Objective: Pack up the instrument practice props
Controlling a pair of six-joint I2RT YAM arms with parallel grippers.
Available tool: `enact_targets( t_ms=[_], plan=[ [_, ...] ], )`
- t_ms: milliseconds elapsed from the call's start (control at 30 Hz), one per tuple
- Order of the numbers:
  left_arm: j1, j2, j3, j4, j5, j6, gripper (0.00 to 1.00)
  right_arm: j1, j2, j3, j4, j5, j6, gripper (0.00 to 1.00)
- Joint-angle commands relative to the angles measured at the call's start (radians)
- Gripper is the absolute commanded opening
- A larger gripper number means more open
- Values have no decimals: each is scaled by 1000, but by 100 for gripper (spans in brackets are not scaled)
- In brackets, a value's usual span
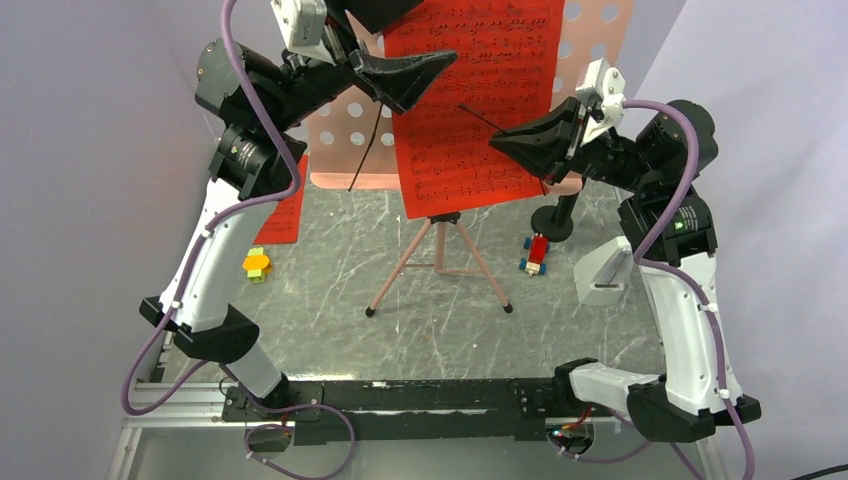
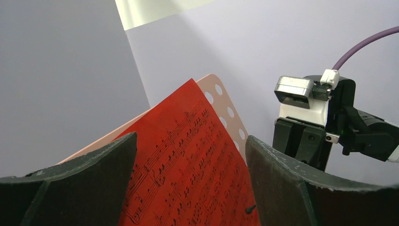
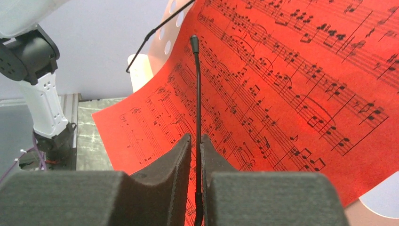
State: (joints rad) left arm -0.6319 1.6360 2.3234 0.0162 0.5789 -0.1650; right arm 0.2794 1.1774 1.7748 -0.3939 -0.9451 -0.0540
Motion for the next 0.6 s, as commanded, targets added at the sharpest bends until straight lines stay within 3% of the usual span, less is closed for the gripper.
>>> enact_targets(
  t_ms=[0, 267, 567],
  plan=[
    [-5, -11, 18, -15, -32, 41, 89, 1, -34, -32, 39, -34, 22, 13],
    [-4, -180, -183, -84, 99, 204, 92, 1, -32, -34, -3, 30, -43, 0],
    [-4, -322, -235, -528, 222, 359, 85, 1, -44, -40, -50, 60, -92, 0]
  ],
)
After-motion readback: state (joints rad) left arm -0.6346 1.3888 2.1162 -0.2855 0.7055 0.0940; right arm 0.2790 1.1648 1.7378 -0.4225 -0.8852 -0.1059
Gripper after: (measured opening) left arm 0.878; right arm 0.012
